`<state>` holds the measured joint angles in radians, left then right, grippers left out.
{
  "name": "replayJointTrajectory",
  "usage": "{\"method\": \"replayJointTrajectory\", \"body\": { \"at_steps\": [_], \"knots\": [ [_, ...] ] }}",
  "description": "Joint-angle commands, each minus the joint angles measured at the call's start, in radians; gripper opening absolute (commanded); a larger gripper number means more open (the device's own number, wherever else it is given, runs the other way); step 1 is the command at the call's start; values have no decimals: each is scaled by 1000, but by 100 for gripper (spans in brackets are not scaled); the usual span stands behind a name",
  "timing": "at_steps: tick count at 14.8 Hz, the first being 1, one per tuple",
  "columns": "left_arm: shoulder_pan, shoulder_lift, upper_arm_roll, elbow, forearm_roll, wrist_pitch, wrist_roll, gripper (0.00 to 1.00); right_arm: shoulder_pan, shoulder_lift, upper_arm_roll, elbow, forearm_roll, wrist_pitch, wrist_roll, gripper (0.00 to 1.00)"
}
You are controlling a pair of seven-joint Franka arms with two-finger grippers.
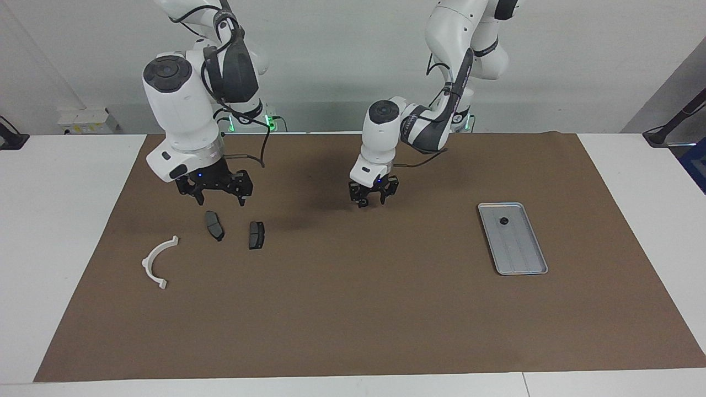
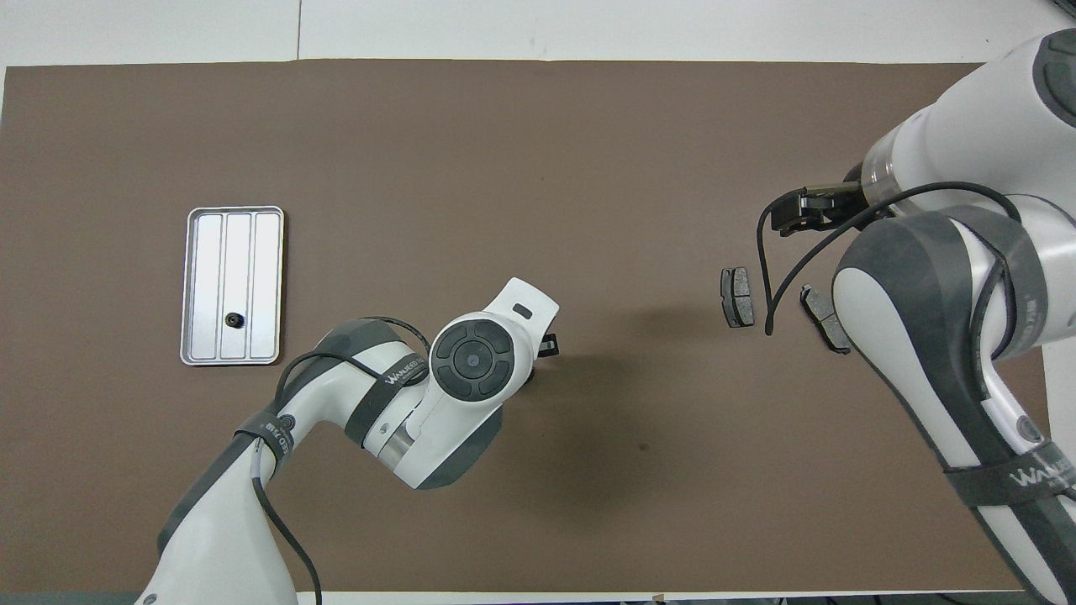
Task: Pick bearing gear from pile to tray
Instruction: 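Move the left gripper to the black bearing while the right gripper withdraws, then close the left gripper on the small black bearing and lift it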
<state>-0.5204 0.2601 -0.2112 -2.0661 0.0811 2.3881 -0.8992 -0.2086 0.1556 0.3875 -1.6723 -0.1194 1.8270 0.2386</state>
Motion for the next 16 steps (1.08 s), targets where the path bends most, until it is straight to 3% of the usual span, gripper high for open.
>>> {"method": "replayJointTrajectory", "body": {
  "at_steps": [1,3,5,8,9,16],
  "knots": [
    [-6,-9,13,-23,8,25,-1,75,-23,-21,11,-12,20,-11,-59,100],
    [-15,-12,15,-35,8,22,-3,75,-14,-25,4,-12,21,-12,-67,100],
    [-27,-16,13,-48,8,16,-9,75,33,-40,-60,-12,29,-14,-100,100],
    [-55,-21,13,-55,8,17,-26,75,272,-71,-336,-15,101,-34,-154,100],
    [-67,-21,15,-55,8,17,-32,75,306,-82,-385,-20,112,-38,-171,100],
    [-81,-15,13,-65,8,28,-44,75,293,-177,-400,-27,113,-146,-219,100]
  ]
}}
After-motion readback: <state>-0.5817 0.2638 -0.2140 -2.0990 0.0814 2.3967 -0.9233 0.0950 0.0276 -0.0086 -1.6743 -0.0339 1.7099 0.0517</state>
